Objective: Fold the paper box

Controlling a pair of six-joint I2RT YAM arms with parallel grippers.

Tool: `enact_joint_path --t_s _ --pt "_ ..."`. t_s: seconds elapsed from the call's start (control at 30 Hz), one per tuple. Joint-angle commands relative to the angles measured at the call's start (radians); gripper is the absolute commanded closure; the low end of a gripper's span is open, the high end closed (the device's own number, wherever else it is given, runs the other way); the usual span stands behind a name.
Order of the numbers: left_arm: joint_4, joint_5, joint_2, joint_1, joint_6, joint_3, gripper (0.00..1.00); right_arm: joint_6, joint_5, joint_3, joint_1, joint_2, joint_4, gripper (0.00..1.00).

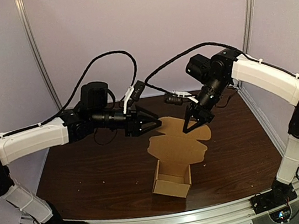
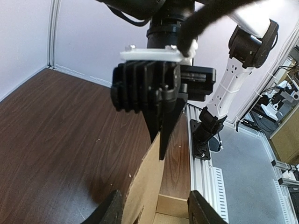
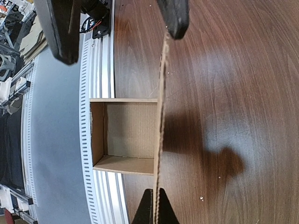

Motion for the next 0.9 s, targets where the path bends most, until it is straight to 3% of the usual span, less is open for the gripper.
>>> enact_joint_path --t_s 0.0,0.13,0.3,0.4,0.67,0.87 --pt "0.025 -0.006 0.035 -0.026 -0.015 0.032 0.54 0.053 0.02 0.047 -0.001 0.023 -0.043 1.0" --pt "0.03 -0.042 0.032 -0.038 -0.025 0.033 0.58 0.06 0.036 0.049 -0.003 0.031 -0.037 1.0" --pt "-0.011 -0.265 -0.055 -0.039 0.022 -0.009 0.42 0.038 0.027 0.036 -0.003 0.018 -0.049 1.0" --pt "-0.082 -0.356 -0.053 -0.039 0.067 0.003 0.38 0.027 0.009 0.032 -0.004 0.011 -0.05 1.0" --pt "-0.073 -0.191 0.039 -0.044 0.044 0.028 0.38 0.048 -0.019 0.031 -0.018 0.012 -0.029 1.0" --pt "-0.039 -0.156 0.018 -0.052 0.002 0.025 0.58 0.084 0.005 0.023 -0.039 0.015 -0.001 1.0"
